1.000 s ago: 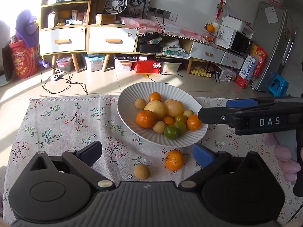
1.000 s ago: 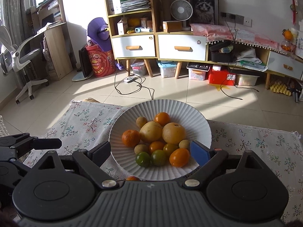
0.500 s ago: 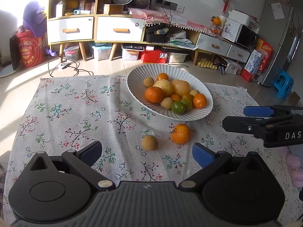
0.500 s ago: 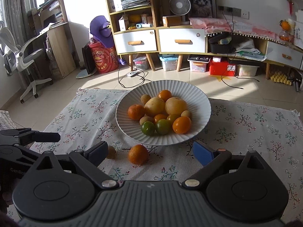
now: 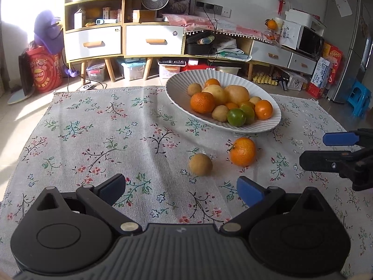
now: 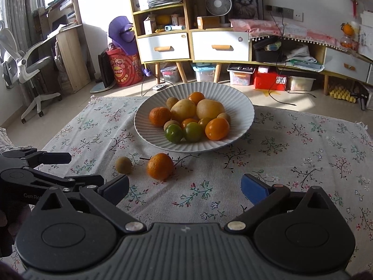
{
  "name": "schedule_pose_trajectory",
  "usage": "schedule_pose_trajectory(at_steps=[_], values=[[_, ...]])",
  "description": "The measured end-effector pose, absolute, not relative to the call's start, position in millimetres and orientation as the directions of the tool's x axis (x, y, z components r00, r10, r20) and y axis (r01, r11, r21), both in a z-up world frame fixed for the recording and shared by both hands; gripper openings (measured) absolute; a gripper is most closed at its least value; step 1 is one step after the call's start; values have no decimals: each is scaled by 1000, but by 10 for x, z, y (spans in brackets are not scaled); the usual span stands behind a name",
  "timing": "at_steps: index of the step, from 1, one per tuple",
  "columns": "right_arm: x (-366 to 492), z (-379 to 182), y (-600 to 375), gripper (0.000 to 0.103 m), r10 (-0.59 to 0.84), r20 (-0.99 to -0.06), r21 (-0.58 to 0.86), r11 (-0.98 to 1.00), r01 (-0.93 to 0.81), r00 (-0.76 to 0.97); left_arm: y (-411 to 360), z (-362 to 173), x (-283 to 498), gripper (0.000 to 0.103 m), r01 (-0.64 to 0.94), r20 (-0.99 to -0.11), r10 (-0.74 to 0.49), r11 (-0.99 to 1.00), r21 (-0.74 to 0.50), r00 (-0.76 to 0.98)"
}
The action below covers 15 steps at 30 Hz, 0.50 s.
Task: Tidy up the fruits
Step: 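Close the left tool on the last brown fruit while the right tool grasps the mandarin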
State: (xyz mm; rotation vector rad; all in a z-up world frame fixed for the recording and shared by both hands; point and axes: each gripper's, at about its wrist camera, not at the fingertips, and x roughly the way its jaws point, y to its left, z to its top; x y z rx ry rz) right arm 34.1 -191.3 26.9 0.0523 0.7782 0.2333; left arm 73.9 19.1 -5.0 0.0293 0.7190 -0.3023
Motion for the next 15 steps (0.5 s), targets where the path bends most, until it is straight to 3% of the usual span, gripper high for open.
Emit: schedule_pose_trajectory(at_steps=[6, 15], values=[[365, 165, -1937, 102, 193, -703, 106, 980, -168, 685, 77, -176, 801, 96, 293, -653, -245, 955, -37, 716], [382, 84, -1888, 102, 176, -724, 82, 982, -170, 667, -54, -230, 877, 81, 305, -653, -238, 952, -11, 719]])
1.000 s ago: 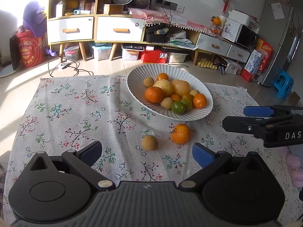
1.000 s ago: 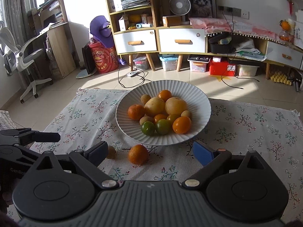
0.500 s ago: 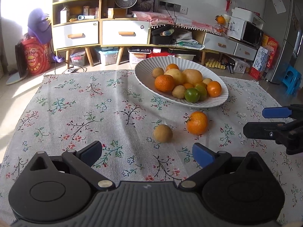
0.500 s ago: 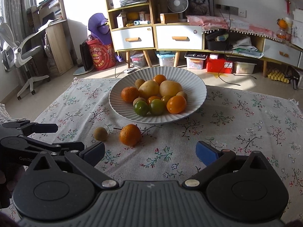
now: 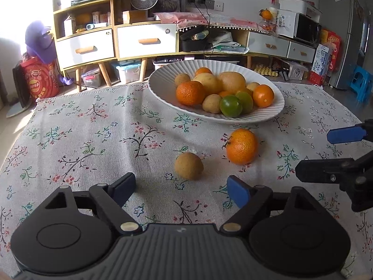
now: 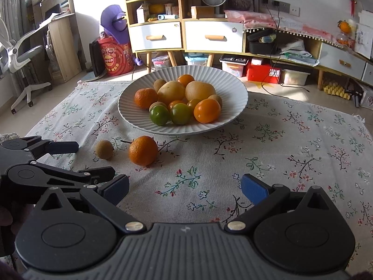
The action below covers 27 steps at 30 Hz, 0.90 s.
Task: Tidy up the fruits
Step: 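Close the left tool on the last brown fruit while the right tool grasps the mandarin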
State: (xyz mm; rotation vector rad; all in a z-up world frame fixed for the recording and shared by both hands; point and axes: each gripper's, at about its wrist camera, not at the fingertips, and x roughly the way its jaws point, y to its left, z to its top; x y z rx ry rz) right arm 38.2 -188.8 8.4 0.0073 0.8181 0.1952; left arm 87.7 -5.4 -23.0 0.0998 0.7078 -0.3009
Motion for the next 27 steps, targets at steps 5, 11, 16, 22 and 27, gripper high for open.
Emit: schedule_pose_trajectory(at_steps=[5, 11, 16, 22, 27], values=[[398, 46, -1865, 102, 171, -734, 70, 982, -177, 657, -74, -218, 928, 69, 298, -650, -247, 954, -33, 718], [412, -14, -1824, 102, 172, -748, 65, 980, -186, 641, -74, -204, 951, 45, 307, -650, -264, 951, -50, 712], [433, -52, -1780, 102, 170, -757, 57, 979, -195, 630, -49, -161, 987, 21, 309, -659, -284, 947, -82, 697], [463, -37, -1729, 102, 171, -759, 51, 977, -205, 629, -58, -153, 944, 20, 282, -673, -238, 958, -46, 700], [521, -21, -1688, 102, 166, -756, 38, 977, -210, 633, 21, -106, 918, 20, 251, -699, -214, 967, -52, 682]])
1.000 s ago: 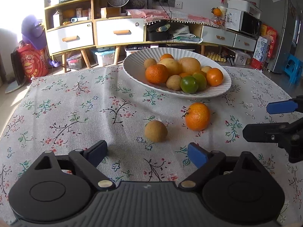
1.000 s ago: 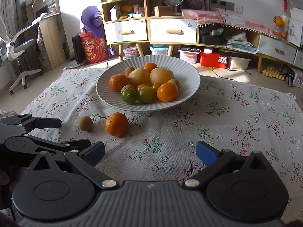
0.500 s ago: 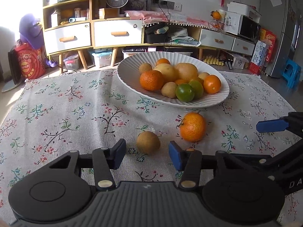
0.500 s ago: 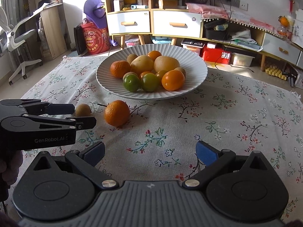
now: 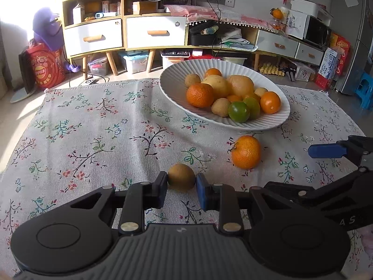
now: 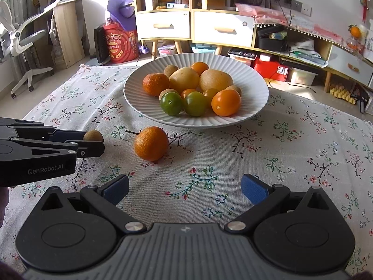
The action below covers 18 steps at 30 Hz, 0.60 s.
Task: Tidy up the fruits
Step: 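Close the left tool on the last brown fruit while the right tool grasps the mandarin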
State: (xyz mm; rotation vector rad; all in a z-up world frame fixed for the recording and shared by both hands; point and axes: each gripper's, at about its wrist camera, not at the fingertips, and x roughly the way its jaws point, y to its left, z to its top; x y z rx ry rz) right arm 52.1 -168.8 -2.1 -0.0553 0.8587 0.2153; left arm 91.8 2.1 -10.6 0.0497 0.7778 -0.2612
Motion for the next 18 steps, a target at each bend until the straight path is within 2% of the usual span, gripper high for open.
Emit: schedule_pose_trajectory(at_steps=[7, 10, 14, 18], values=[[619, -16, -1570, 100, 177, -755, 30, 971, -236, 632, 129, -77, 877, 20, 226, -726, -212, 971, -80, 654], [647, -29, -1506, 96, 185, -757, 26, 967, -254, 627, 157, -66, 857, 20, 217, -739, -208, 972, -85, 641], [695, -31, -1455, 84, 197, -758, 29, 963, -268, 622, 167, -62, 835, 20, 218, -747, -208, 972, -87, 631], [736, -49, -1437, 66, 201, -758, 38, 963, -266, 620, 161, -66, 820, 20, 227, -749, -214, 970, -88, 627]])
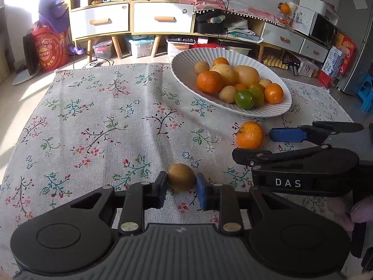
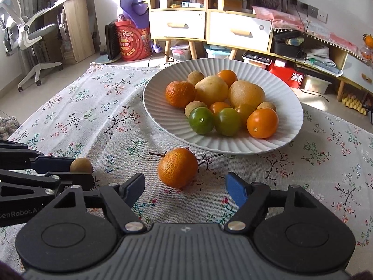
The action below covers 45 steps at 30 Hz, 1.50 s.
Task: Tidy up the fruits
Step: 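Close the left tool on the last brown fruit while the right tool grasps the mandarin, then carry the brown fruit and mandarin up and over the white plate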
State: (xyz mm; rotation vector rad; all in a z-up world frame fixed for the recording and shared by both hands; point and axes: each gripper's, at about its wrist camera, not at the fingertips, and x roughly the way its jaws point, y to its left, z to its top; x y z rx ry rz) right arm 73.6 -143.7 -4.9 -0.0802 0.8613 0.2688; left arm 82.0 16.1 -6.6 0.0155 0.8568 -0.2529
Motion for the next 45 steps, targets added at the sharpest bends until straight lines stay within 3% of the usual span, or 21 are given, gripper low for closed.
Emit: schedule_pose_trajectory(at_steps=[4, 9, 25, 45], values=[[743, -57, -1430, 57, 204, -754, 40, 963, -267, 624, 153, -66, 821, 20, 228, -750, -218, 969, -92, 625], [743, -36, -1424, 33, 226, -751, 60, 959, -277, 621, 132, -68, 815, 20, 232, -750, -221, 968, -93, 623], [632, 74, -1446, 31, 249, -763, 63, 947, -316, 596, 45, 19, 820, 20, 260, -729, -255, 959, -109, 635], [881, 496, -1915, 31, 233, -664, 112, 970, -214, 710, -201, 239, 1086, 20, 310, -628, -325, 941, -137, 707]])
